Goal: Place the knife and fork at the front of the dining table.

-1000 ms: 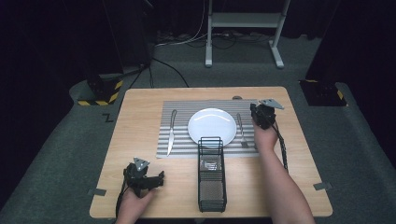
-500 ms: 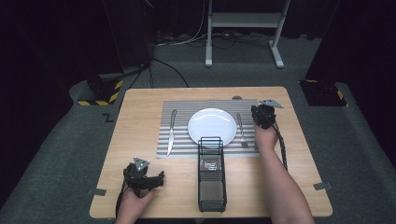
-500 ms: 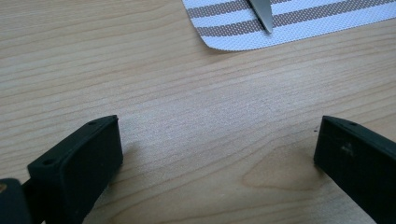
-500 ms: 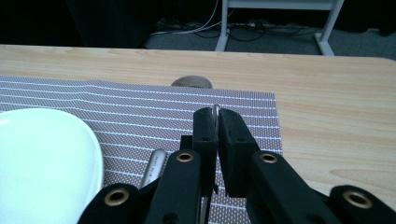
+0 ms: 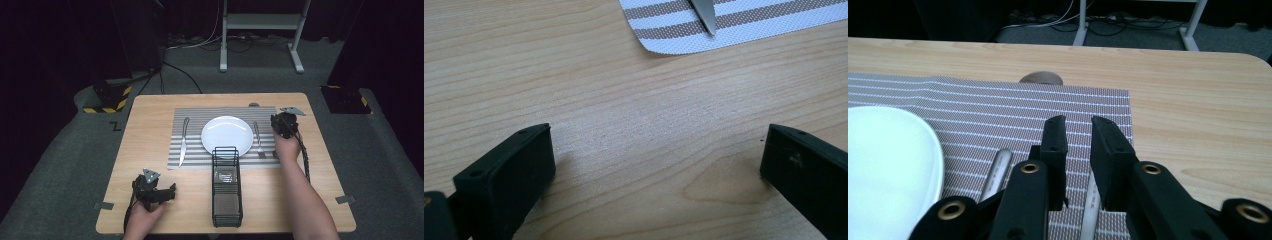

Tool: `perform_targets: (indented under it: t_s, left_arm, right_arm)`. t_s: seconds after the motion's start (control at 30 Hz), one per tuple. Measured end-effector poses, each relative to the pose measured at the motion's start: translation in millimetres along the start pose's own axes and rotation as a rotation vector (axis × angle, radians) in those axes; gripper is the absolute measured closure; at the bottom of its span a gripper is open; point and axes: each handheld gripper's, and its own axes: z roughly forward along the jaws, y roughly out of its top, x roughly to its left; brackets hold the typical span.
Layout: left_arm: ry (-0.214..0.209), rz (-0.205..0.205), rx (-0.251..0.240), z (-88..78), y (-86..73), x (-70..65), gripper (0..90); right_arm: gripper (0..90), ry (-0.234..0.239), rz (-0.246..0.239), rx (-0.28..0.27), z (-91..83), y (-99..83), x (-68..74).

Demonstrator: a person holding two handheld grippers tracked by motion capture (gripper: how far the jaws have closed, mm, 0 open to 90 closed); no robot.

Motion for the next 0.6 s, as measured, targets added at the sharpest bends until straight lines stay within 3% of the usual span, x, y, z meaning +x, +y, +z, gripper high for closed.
perform_targets:
  t_s: [0.1,0.17,0.23,0.4,0.6]
  left_arm:
    - [0.000,0.000,0.000,0.0,0.0,0.0,1.1]
    - [0.000,0.000,0.000,0.0,0.0,0.0,1.2]
    - [0.000,0.000,0.000,0.0,0.0,0.1,1.1]
    - [-0.003,0.001,0.000,0.0,-0.1,0.3,1.1]
    - [-0.004,0.003,0.000,-0.1,-0.1,0.4,1.0]
  right_arm:
    - [80.3,0.016,-0.024,0.003,-9.5,-2.6,-1.1]
    - [81.8,0.026,-0.028,0.037,-12.7,-6.2,-3.5]
    - [86.3,0.006,-0.053,0.066,-14.1,-11.0,-5.8]
    - [89.6,-0.008,-0.059,0.144,-8.0,-21.5,-14.4]
    - [89.7,-0.021,-0.082,0.195,0.6,-28.7,-12.5]
